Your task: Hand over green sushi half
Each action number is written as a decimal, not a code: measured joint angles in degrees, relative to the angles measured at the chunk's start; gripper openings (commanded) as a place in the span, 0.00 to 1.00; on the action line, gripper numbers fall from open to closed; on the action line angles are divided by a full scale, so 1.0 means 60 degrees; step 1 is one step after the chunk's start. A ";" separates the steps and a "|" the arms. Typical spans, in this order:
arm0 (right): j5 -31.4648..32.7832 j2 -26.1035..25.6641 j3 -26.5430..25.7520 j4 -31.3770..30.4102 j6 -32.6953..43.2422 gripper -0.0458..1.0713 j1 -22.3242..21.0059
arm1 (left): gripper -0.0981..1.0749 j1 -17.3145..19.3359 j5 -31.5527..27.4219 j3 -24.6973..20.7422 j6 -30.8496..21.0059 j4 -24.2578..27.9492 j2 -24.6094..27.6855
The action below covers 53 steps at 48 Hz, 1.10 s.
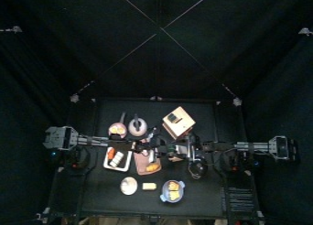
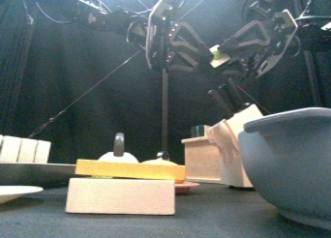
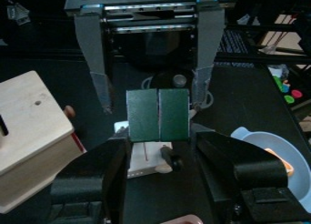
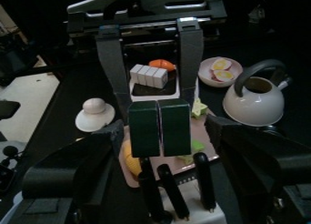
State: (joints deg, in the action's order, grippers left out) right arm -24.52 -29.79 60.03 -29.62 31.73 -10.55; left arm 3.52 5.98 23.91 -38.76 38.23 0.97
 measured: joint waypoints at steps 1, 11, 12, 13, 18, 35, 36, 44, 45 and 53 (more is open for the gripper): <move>0.0000 0.0000 0.0000 0.0000 0.0000 0.86 0.0000 | 0.75 -0.0015 -0.0015 0.0015 0.0000 -0.0015 0.0000; 0.0015 0.0000 0.0000 0.0000 0.0000 0.72 0.0000 | 0.75 0.0000 0.0000 0.0015 -0.0015 0.0000 0.0000; 0.0015 0.0000 0.0000 0.0000 0.0000 0.72 0.0000 | 0.75 0.0015 0.0000 0.0015 -0.0015 0.0000 0.0000; 0.0015 0.0000 0.0000 -0.0015 0.0000 0.71 0.0000 | 0.76 0.0000 0.0000 0.0015 0.0000 0.0000 0.0000; 0.0015 0.0000 0.0000 -0.0015 0.0000 0.70 0.0000 | 0.77 0.0015 0.0015 0.0015 0.0000 0.0000 0.0000; 0.0132 -0.0073 0.0015 0.0000 0.0015 0.70 -0.0015 | 0.96 0.0059 0.0732 0.0103 -0.0015 -0.0073 0.0000; 0.0146 -0.0073 0.0015 0.0000 0.0029 0.70 -0.0015 | 0.97 0.0073 0.0747 0.0117 -0.0015 -0.0103 0.0000; 0.0176 -0.0103 0.0044 0.0000 0.0015 0.70 -0.0015 | 0.96 0.0132 0.0762 0.0410 -0.0029 -0.0190 -0.0073; 0.0176 -0.0088 0.0044 0.0000 0.0029 0.70 -0.0015 | 0.96 0.0132 0.0776 0.0439 -0.0015 -0.0190 -0.0103; 0.0190 -0.0103 0.0044 -0.0015 0.0015 0.70 -0.0015 | 0.96 0.0146 0.0981 0.0703 -0.0029 -0.0205 -0.0337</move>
State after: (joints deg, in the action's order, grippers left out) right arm -23.38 -30.41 60.29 -29.71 31.82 -10.63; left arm 4.39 11.87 28.13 -38.94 37.00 -1.05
